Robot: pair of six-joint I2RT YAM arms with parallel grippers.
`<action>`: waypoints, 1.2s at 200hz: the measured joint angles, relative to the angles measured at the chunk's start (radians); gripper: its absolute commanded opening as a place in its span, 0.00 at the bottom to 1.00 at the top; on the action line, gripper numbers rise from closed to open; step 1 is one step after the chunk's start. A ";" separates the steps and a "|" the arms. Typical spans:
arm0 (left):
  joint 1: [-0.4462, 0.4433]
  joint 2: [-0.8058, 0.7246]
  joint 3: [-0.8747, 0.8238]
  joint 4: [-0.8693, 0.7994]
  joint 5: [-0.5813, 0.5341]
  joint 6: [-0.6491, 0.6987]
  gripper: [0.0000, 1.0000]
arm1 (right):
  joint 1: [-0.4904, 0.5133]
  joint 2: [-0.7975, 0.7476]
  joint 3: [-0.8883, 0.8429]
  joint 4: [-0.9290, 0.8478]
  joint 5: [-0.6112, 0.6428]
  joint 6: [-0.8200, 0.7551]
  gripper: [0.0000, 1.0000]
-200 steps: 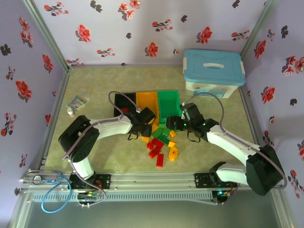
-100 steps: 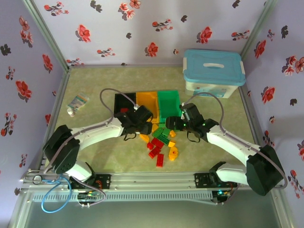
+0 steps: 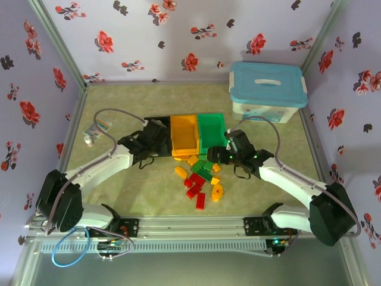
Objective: Sort the legos into containers by color
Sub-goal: Place the lego in the container.
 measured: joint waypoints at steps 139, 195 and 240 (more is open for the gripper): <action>0.100 0.073 0.053 0.013 0.032 0.063 0.80 | 0.010 0.000 0.000 0.000 0.003 0.002 0.88; 0.013 -0.025 0.050 -0.011 0.021 0.061 0.80 | 0.022 0.000 0.000 -0.001 0.003 0.002 0.87; -0.190 -0.033 -0.034 -0.019 0.023 0.023 0.78 | 0.034 0.000 0.000 -0.001 0.006 0.002 0.87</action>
